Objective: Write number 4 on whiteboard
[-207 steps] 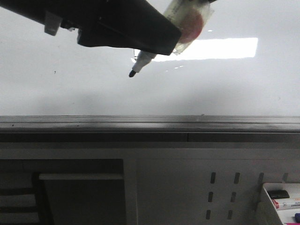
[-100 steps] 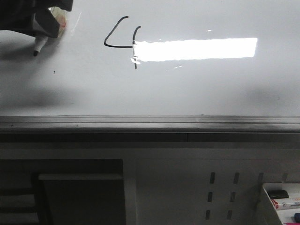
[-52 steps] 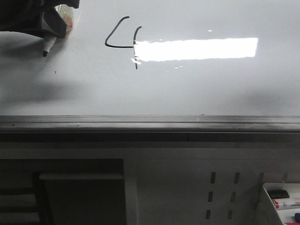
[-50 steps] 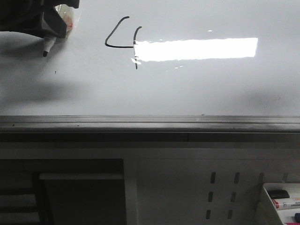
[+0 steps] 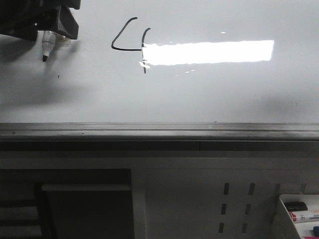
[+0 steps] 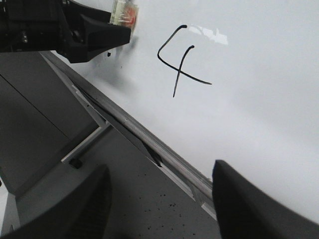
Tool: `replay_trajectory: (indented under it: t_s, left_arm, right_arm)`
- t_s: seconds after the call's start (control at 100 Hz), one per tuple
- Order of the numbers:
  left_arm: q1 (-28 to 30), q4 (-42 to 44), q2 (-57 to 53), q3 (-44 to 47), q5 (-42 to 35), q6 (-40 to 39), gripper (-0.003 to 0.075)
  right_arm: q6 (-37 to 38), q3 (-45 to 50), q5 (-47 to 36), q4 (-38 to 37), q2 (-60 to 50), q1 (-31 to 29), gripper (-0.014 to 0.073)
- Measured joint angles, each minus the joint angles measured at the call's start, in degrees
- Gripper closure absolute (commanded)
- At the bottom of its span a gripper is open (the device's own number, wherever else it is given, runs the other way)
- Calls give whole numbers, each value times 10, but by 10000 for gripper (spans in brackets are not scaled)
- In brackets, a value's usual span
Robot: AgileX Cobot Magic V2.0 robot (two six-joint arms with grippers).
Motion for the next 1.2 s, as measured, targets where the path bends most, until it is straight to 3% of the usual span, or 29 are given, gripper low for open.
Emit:
replay_trajectory:
  t_s: [0.24,0.31,0.39,0.55,0.68,0.86,1.2]
  left_arm:
    - [0,27,-75,19,0,6,230]
    - [0,29,-114,38,0,19,246]
    - [0,30,-170,67,0,38,292]
    - [0,39,-297,134,5,55,499]
    - [0,45,-404,192,8,57,743]
    - [0,48,-550,272,9,58,741]
    - [0,42,-735,355,10,59,741]
  right_arm:
    - [0,0,-13,-7,0,0,204]
    - [0,1,-23,-8,-3,0,258]
    - [0,9,-53,-5,-16,0,382]
    - [-29,74,-157,26,-86,0,666]
    - [-56,156,-240,55,-170,0,659]
    - [-64,284,-322,64,-303,-1,659]
    - [-65,426,-360,106,-514,-1,659]
